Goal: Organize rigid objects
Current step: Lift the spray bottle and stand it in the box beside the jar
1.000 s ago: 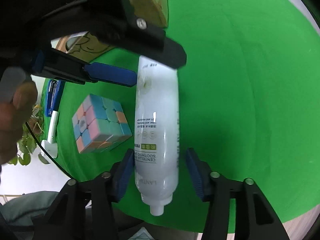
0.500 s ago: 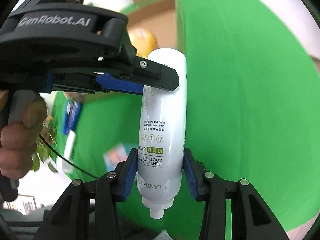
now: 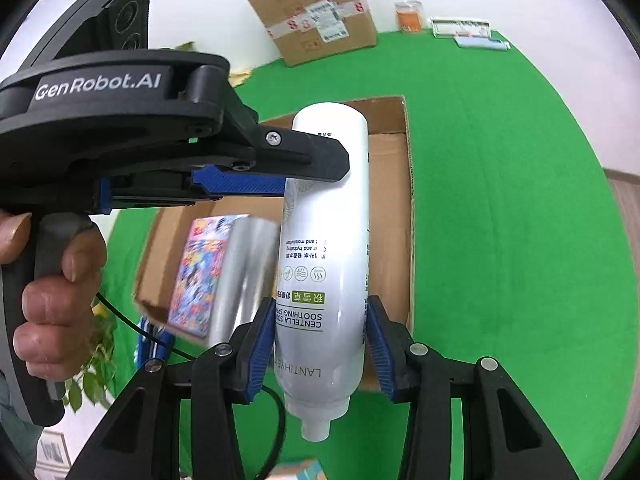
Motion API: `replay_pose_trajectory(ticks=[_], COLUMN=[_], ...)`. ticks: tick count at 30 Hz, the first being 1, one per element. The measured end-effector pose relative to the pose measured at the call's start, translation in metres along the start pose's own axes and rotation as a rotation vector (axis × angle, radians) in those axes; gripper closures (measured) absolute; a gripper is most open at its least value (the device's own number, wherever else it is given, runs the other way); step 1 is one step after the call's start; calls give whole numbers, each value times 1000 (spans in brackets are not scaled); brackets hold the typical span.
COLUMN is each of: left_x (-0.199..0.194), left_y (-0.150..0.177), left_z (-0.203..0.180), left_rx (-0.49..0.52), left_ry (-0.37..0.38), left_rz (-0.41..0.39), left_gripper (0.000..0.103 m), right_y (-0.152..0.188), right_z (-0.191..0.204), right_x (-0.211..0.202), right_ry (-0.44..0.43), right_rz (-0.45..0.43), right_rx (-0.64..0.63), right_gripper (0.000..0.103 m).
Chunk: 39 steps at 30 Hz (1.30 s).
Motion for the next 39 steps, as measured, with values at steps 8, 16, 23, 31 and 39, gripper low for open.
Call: replay_pose_trajectory(ticks=[8, 16, 23, 31, 39], left_x=[45, 44, -47, -156, -204], left_y=[-25, -12, 30, 140, 223], left_z=[21, 16, -13, -20, -35], left_rx=[-26, 9, 99, -87, -203], left_ry=[43, -46, -211, -453, -553], left_rz=[117, 104, -190, -475, -609], left_gripper=[63, 63, 32, 25, 25], right_y=[-15, -1, 19, 53, 94], right_z=[-23, -24, 3, 30, 68], right_x=[54, 70, 11, -80, -171], right_ry=[37, 122, 177, 217, 195], right_rz=[71, 93, 29, -37, -84], right_rx=[58, 112, 28, -50, -150], right_gripper=[61, 50, 29, 23, 22])
Point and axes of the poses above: each gripper's, at about its wrist camera, not at the fingertips, and x roughly the way its jaws point, z to its left, y to its underside, the point moved 6 cm from there along x, roughly the way its jaws point, and after that the axes turned 13 degrees about z, right-handed, at the moved point
